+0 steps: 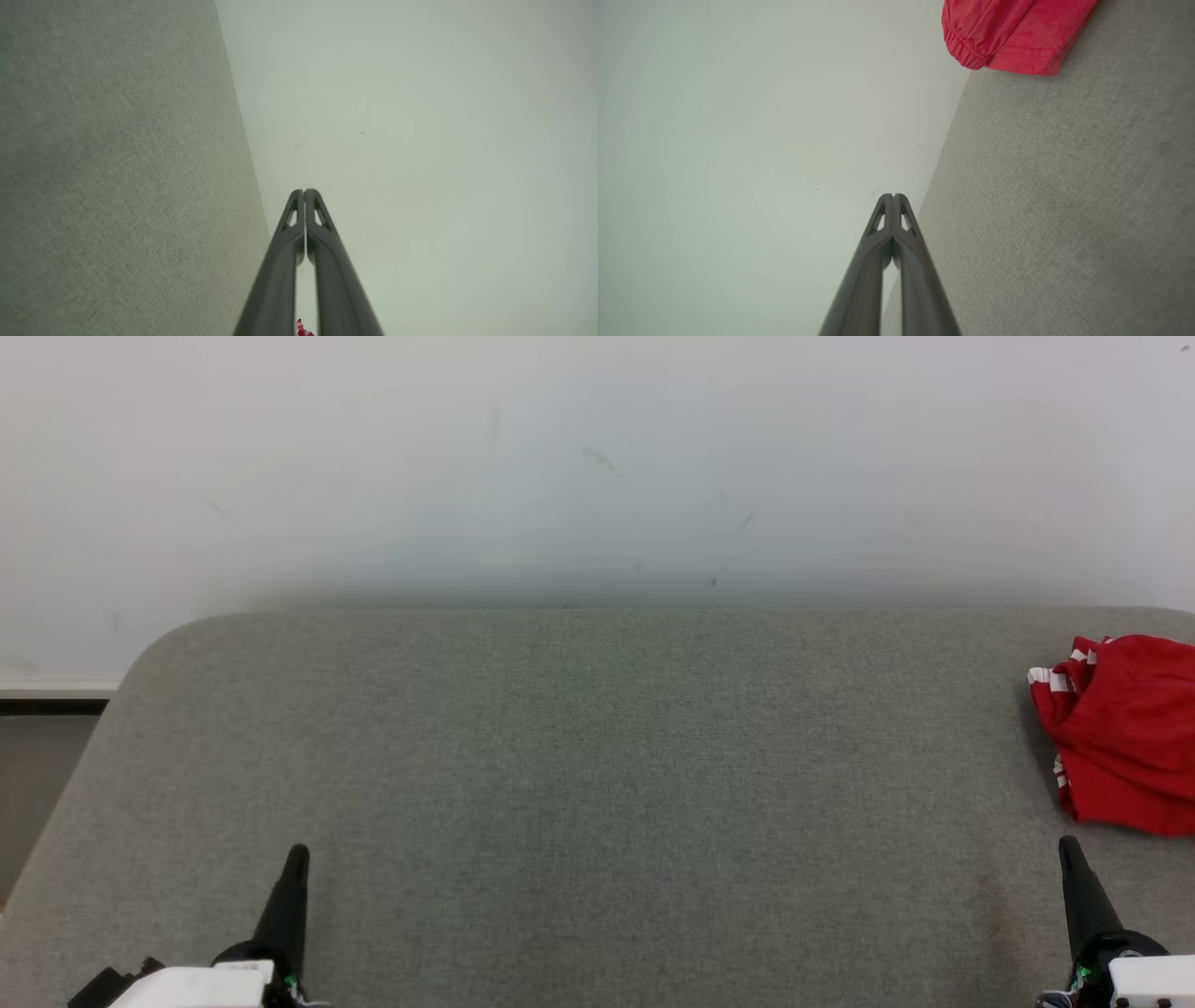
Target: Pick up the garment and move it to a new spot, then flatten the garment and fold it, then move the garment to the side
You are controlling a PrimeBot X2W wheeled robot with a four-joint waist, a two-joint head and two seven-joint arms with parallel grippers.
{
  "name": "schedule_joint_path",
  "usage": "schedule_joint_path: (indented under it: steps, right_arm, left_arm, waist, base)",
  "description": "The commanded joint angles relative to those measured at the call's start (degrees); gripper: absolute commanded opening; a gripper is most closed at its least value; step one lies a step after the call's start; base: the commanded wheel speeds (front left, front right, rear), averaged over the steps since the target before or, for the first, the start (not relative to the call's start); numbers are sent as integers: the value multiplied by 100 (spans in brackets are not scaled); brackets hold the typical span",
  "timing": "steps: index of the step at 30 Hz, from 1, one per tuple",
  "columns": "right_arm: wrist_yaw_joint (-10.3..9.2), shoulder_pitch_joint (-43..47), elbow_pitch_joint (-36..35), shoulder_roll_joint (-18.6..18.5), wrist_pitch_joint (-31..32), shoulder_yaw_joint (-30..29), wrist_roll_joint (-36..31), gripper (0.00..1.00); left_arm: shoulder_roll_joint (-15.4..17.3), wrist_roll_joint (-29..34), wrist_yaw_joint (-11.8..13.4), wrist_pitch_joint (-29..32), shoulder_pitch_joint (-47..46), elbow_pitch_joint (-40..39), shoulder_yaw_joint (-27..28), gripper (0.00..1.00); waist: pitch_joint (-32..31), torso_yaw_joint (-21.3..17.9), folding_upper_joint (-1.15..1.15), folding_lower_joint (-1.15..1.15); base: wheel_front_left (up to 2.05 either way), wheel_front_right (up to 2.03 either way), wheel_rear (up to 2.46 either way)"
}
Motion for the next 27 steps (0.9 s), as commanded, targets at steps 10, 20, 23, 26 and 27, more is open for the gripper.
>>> schedule_joint_path:
  steps: [10, 20, 23, 26, 27]
  right_arm:
    - [-11, -105, 24, 23, 135, -104, 408, 0]
    - [-12, -141, 43, 46, 234, -162, 672, 0]
    - [-12, -140, 43, 47, 237, -164, 666, 0]
    - [-12, -140, 42, 48, 227, -166, 663, 0]
    - [-12, -140, 42, 49, 228, -167, 662, 0]
  left_arm:
    - [44, -522, -45, 140, -109, 8, 57, 0]
    - [45, -833, -55, 225, -142, 26, 78, 0]
    - [45, -833, -55, 224, -141, 24, 77, 0]
    - [45, -833, -55, 224, -141, 24, 77, 0]
    - [45, -833, -55, 224, -141, 24, 77, 0]
  waist:
    - [13, 42, 0, 0]
    - [24, 78, 0, 0]
    - [24, 78, 0, 0]
    - [24, 78, 0, 0]
    - [24, 78, 0, 0]
  base:
    - [0, 0, 0]
    - [0, 0, 0]
    - [0, 0, 0]
    - [0, 0, 0]
    - [0, 0, 0]
